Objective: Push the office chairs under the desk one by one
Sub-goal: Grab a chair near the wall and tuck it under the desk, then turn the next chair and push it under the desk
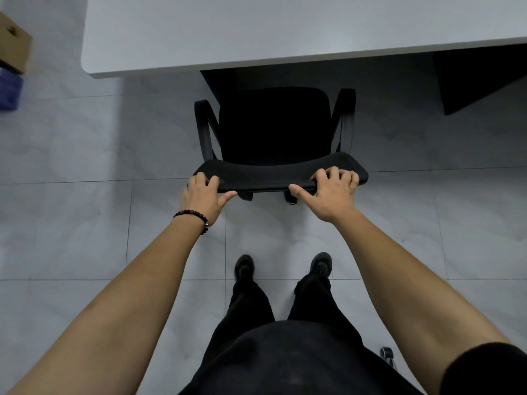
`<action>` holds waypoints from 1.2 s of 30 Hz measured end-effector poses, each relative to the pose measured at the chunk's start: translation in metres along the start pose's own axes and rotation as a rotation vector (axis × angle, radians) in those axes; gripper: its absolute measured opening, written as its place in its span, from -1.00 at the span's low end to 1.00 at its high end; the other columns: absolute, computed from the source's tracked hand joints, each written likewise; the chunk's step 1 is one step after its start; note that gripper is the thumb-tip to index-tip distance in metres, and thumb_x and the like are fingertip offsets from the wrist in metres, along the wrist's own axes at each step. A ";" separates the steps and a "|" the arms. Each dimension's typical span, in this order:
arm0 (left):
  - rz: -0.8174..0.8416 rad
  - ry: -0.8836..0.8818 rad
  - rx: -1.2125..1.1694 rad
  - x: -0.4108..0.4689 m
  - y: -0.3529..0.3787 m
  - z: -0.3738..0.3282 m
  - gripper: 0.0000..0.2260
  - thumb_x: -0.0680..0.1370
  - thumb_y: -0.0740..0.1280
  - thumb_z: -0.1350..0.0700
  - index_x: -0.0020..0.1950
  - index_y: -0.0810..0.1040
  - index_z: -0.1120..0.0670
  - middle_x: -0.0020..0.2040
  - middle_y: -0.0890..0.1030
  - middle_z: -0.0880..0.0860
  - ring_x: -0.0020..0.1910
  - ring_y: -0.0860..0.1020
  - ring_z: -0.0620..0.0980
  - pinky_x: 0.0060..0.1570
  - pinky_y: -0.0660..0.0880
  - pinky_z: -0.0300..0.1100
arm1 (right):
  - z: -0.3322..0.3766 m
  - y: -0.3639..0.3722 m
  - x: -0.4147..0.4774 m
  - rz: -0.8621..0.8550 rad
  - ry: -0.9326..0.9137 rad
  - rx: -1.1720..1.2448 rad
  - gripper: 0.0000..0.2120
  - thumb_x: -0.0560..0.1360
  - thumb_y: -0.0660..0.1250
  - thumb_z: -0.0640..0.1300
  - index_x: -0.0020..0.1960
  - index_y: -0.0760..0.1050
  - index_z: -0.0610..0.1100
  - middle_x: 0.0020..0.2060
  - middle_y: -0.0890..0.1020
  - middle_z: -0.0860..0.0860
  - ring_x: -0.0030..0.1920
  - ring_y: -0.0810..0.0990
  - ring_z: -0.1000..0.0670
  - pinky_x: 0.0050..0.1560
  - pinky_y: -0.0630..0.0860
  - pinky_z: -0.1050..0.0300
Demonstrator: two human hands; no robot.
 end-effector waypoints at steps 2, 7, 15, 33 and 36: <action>0.001 -0.015 0.001 -0.002 0.000 0.001 -0.50 0.54 0.12 -0.28 0.19 0.41 0.13 0.11 0.40 0.17 0.12 0.37 0.15 0.08 0.43 0.01 | 0.002 0.001 -0.001 -0.015 -0.005 -0.018 -0.22 0.41 -0.09 0.56 0.22 0.43 -0.03 0.18 0.43 -0.13 0.28 0.30 -0.24 0.41 -0.01 -0.21; 0.002 -0.040 -0.161 -0.020 0.002 -0.005 -0.51 0.60 0.14 -0.14 0.42 0.31 0.14 0.41 0.32 0.21 0.46 0.16 0.17 0.43 0.16 0.08 | 0.014 -0.007 -0.014 -0.028 0.016 0.046 -0.30 0.51 -0.01 0.43 0.35 0.41 -0.07 0.30 0.45 -0.13 0.41 0.28 -0.17 0.49 -0.10 -0.19; -0.242 0.144 -0.686 -0.087 -0.052 -0.028 -0.70 0.60 0.25 0.03 0.29 0.47 0.11 0.16 0.50 0.02 0.14 0.45 -0.08 0.17 0.40 -0.17 | 0.053 -0.031 -0.118 -0.383 0.076 0.580 -0.62 0.60 0.22 0.10 0.34 0.41 -0.06 0.22 0.46 0.05 0.19 0.43 0.08 0.13 0.38 0.18; 0.455 0.795 -0.633 -0.297 -0.020 -0.167 -0.77 0.58 0.28 0.08 0.24 0.45 -0.02 0.04 0.55 -0.12 0.02 0.52 -0.21 -0.06 0.39 -0.39 | -0.004 0.108 -0.553 -0.746 1.082 0.981 -0.61 0.57 0.30 0.02 0.38 0.39 0.02 0.25 0.40 0.17 0.23 0.44 0.09 0.22 0.51 -0.05; 0.445 0.902 -0.628 -0.361 -0.011 -0.202 -0.77 0.58 0.28 0.06 0.23 0.46 -0.05 0.02 0.55 -0.16 0.00 0.53 -0.22 -0.07 0.43 -0.33 | -0.018 0.123 -0.615 -0.875 1.138 0.969 -0.62 0.57 0.30 0.01 0.38 0.40 0.01 0.28 0.43 0.09 0.26 0.44 0.08 0.26 0.46 0.04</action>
Point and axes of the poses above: each hand's wrist, its own x-axis towards the middle knuckle, its own y-axis out of the palm, z = x × y, the point moved 2 cm from there along x, towards the middle knuckle
